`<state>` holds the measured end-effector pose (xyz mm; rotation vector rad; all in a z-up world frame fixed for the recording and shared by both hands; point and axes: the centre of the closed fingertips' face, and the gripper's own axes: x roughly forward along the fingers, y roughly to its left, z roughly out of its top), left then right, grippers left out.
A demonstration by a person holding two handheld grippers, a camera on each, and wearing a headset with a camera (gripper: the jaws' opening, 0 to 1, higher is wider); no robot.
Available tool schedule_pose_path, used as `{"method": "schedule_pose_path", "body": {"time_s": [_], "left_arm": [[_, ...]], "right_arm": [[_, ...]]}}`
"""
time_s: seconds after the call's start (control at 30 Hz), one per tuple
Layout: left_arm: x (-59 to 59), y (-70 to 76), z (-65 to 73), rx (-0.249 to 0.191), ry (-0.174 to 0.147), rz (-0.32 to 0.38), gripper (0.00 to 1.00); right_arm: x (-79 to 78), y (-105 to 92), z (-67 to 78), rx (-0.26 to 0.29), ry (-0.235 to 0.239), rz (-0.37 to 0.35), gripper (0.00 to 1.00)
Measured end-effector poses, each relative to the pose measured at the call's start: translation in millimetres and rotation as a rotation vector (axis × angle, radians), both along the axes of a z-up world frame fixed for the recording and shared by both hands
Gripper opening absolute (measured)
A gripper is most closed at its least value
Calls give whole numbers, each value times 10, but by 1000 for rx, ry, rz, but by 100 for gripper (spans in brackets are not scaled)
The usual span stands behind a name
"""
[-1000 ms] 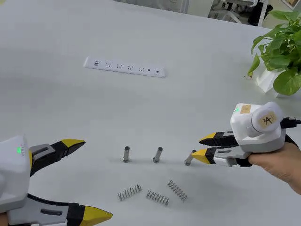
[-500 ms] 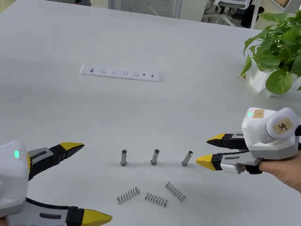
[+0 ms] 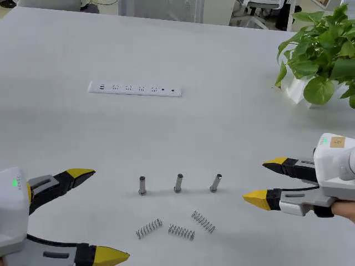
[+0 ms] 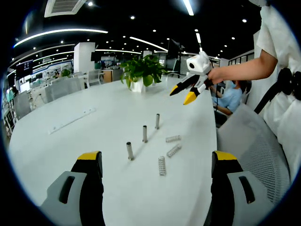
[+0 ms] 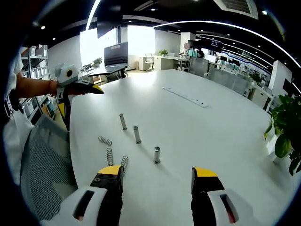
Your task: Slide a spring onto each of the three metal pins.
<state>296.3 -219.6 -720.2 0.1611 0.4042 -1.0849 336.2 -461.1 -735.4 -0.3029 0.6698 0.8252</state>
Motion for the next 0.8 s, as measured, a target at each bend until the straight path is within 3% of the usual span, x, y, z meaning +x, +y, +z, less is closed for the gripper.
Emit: {"method": "schedule_pose_path", "body": {"time_s": [0.27,0.6,0.8], "left_arm": [[-31,0,-16,28,3,-7,95],[-52,-47,-95,74,11,-24,94],[-41,-48,-211,140,25,-20,88]], "right_arm": [[-241,-78,-31,29,-11,-3,70],[-370,-113,-26,90,-41,25,85],[-390,-148,-34,116,-53,33,91]]}}
